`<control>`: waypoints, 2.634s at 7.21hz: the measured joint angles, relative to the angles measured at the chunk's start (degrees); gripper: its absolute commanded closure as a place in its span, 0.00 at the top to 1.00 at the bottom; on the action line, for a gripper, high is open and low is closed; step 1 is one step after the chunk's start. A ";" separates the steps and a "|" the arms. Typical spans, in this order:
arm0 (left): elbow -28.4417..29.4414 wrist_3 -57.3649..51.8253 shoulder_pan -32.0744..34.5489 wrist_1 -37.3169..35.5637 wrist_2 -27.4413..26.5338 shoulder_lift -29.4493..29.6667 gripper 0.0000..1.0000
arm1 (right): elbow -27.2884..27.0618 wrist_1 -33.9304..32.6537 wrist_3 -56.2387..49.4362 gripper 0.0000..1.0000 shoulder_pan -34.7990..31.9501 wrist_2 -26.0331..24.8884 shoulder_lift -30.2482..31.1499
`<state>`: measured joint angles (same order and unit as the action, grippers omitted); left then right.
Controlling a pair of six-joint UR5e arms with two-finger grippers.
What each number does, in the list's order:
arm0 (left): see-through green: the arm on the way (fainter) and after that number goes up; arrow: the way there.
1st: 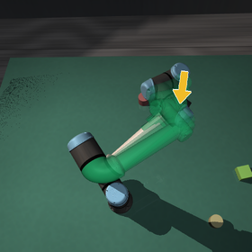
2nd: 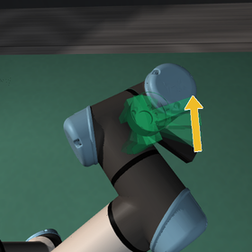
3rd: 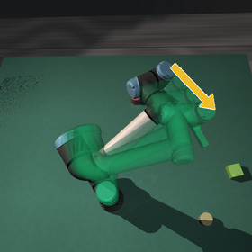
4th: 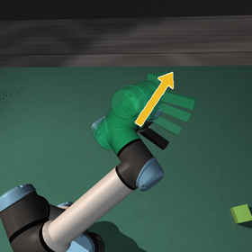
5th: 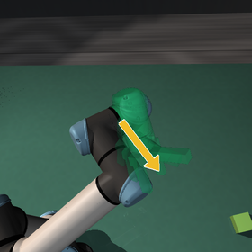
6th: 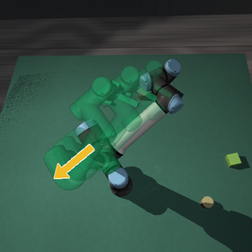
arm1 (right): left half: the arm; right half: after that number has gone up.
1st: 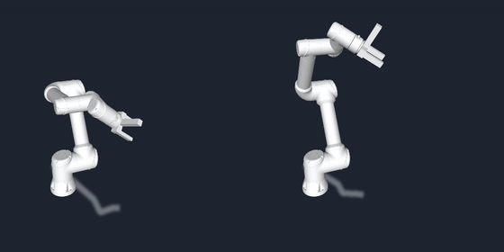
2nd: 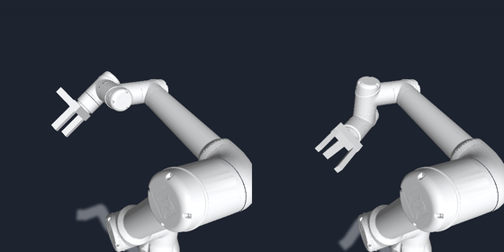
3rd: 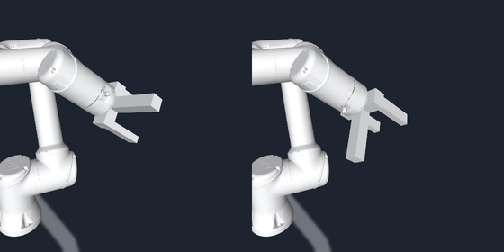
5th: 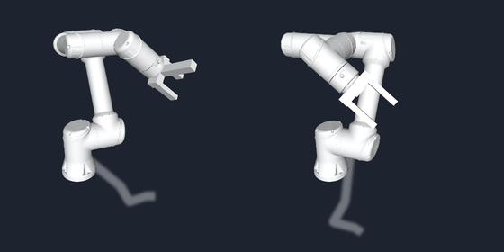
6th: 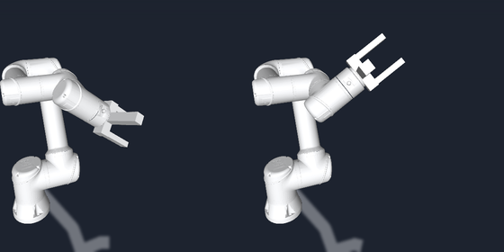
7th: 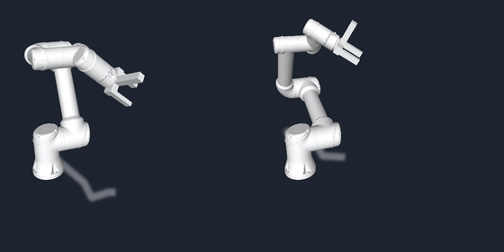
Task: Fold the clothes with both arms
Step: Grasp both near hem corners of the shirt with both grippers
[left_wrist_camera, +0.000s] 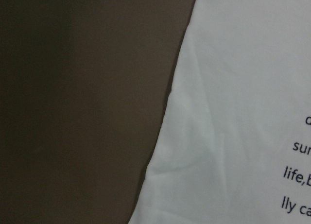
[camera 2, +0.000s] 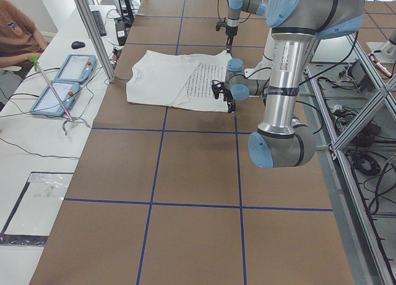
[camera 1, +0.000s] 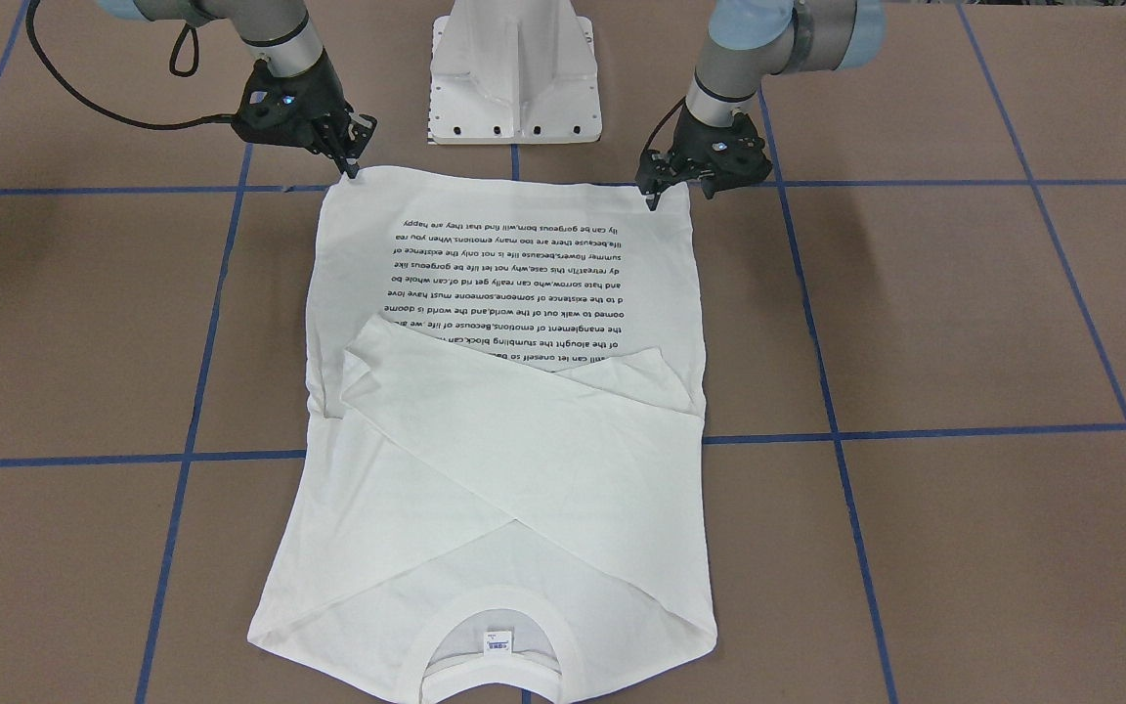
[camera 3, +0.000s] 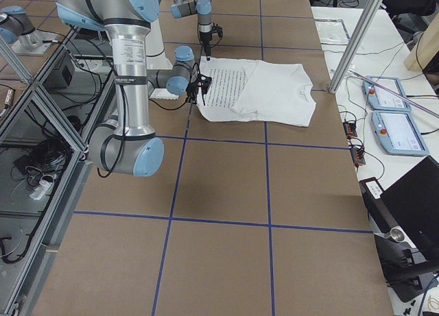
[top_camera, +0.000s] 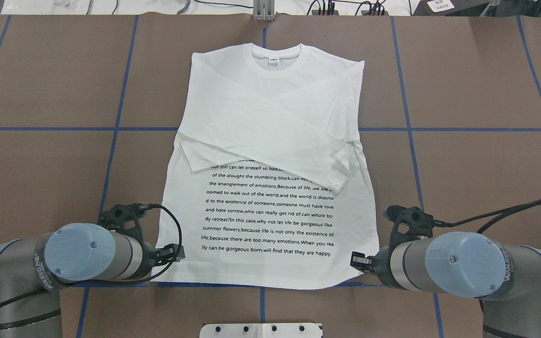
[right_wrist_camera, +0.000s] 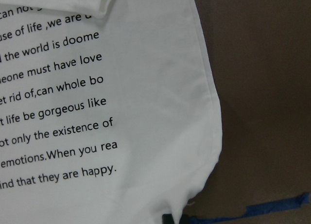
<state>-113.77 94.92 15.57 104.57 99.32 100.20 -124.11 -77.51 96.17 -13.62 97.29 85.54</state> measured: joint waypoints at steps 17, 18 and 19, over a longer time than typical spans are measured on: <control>-0.22 1.69 -2.80 -0.42 0.00 0.58 0.26 | 0.44 -0.36 -0.44 0.00 -2.31 2.11 0.39; -0.35 1.73 -2.71 -0.42 0.00 0.60 0.11 | 0.44 -0.36 -0.45 0.00 -2.33 2.13 0.34; -0.53 1.75 -2.59 -0.42 0.00 0.61 0.00 | 0.45 -0.36 -0.45 0.00 -2.32 2.17 0.29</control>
<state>-114.30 96.67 12.97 104.15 99.32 100.81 -123.66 -77.87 95.71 -15.93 99.46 85.83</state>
